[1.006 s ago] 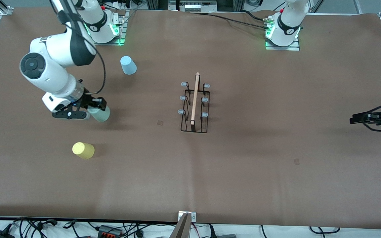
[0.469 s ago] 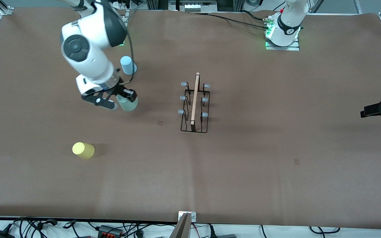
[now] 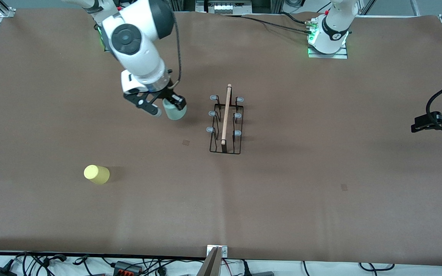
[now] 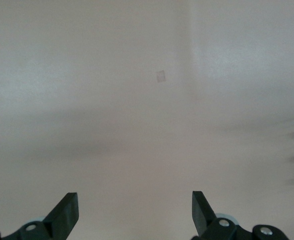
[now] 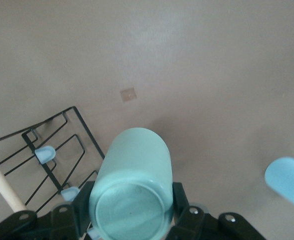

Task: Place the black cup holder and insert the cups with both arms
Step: 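Lift the teal cup with the right gripper and carry it to the rack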

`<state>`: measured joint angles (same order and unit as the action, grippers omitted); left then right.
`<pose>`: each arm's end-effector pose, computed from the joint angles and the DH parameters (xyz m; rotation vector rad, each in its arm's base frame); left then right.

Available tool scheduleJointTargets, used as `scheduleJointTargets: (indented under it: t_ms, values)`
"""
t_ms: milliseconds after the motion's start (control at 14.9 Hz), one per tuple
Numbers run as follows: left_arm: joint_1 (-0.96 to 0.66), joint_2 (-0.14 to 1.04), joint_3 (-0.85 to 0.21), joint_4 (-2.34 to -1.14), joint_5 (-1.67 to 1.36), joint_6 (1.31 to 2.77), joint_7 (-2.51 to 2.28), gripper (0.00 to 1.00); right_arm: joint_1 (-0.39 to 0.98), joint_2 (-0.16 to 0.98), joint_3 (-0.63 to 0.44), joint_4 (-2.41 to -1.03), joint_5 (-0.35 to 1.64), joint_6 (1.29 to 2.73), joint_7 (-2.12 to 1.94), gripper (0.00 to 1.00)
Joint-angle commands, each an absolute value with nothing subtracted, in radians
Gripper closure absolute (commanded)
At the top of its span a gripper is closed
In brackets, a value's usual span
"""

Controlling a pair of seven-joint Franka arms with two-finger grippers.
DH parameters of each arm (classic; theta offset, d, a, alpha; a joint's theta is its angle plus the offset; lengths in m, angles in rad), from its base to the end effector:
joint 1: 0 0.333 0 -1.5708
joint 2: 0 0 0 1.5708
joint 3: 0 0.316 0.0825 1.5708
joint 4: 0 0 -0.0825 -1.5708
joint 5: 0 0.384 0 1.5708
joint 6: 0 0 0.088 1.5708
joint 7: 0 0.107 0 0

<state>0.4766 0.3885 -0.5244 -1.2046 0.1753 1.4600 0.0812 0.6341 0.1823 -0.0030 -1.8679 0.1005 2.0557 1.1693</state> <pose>0.6445 0.0578 0.5749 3.1169 -0.1439 -0.1326 0.4860 0.3619 0.4186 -2.9499 0.8880 0.1016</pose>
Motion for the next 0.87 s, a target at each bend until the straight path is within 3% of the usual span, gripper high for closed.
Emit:
scheduleJointTargets:
  t_ms: [0,201,469,603,804]
  values:
    - [0.472,0.380,-0.555,-1.197,0.189,1.442,0.081,0.00,0.652,0.242,0.038,-1.795,0.112,2.045,1.320,0.70]
    - [0.442,0.324,-0.531,-1.224,0.186,1.447,0.086,0.00,0.676,0.270,0.049,-1.775,0.110,2.045,1.385,0.70]
    - [0.228,0.210,-0.246,-1.340,0.122,1.456,0.094,0.00,0.724,0.293,0.049,-1.773,0.112,2.106,1.483,0.70]
    - [0.131,0.122,-0.104,-1.470,0.028,1.520,0.094,0.00,0.736,0.311,0.078,-1.769,0.112,2.134,1.514,0.69]
    - [0.055,-0.042,-0.014,-1.710,-0.006,1.678,0.092,0.00,0.739,0.337,0.112,-1.752,0.107,2.141,1.569,0.69]
